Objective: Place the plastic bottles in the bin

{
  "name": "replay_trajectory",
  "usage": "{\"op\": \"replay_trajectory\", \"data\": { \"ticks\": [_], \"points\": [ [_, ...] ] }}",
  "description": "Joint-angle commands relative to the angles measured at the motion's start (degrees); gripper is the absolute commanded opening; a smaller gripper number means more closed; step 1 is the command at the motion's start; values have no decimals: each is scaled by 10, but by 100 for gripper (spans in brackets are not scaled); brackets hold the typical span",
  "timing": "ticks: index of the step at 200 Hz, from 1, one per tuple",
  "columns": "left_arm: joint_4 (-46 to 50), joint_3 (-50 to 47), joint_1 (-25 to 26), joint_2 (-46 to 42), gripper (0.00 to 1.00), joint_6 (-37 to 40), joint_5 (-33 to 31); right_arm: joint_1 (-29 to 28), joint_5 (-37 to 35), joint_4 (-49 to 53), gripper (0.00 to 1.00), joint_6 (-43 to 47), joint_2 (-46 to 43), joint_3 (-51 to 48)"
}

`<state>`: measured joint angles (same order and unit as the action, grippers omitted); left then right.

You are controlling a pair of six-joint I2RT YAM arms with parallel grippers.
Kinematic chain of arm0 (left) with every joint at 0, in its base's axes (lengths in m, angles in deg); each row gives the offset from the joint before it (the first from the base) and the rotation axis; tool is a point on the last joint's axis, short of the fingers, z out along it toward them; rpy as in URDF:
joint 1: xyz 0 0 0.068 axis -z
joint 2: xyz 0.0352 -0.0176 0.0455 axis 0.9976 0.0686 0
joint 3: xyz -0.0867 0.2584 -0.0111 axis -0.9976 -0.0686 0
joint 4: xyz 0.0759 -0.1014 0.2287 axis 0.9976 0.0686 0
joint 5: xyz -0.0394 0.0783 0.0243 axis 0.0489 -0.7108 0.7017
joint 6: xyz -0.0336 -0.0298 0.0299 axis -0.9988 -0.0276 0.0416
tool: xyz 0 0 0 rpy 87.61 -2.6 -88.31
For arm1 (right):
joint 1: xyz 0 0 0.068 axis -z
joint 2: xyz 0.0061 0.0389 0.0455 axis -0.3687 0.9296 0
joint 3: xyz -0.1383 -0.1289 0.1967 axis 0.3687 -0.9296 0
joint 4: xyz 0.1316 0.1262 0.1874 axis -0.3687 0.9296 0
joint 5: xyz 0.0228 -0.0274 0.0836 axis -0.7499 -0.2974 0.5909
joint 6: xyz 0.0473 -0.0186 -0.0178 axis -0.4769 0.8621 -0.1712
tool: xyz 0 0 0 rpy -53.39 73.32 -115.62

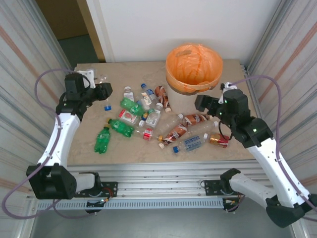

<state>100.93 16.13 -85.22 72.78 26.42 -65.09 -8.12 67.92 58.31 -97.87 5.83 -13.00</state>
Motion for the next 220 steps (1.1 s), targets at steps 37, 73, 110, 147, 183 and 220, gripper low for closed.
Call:
{"op": "replay_trajectory", "data": {
  "ticks": [37,73,110,147,183,220],
  "points": [
    [-203,-63,17,-36,24,-241,135,-157,115,-116,93,37,144,78],
    [-263,-70,47,-28,26,-301,158,-186,217,-237,90,45,237,93],
    [-286,-65,75,-23,27,-323,173,-197,281,-264,78,52,335,160],
    [-291,-65,90,-26,27,-329,174,-207,310,-253,68,71,405,220],
    [-288,-65,93,-29,27,-331,169,-207,334,-264,54,71,436,241],
    [-296,-65,94,-28,28,-335,164,-207,328,-252,35,75,445,247]
  ]
}}
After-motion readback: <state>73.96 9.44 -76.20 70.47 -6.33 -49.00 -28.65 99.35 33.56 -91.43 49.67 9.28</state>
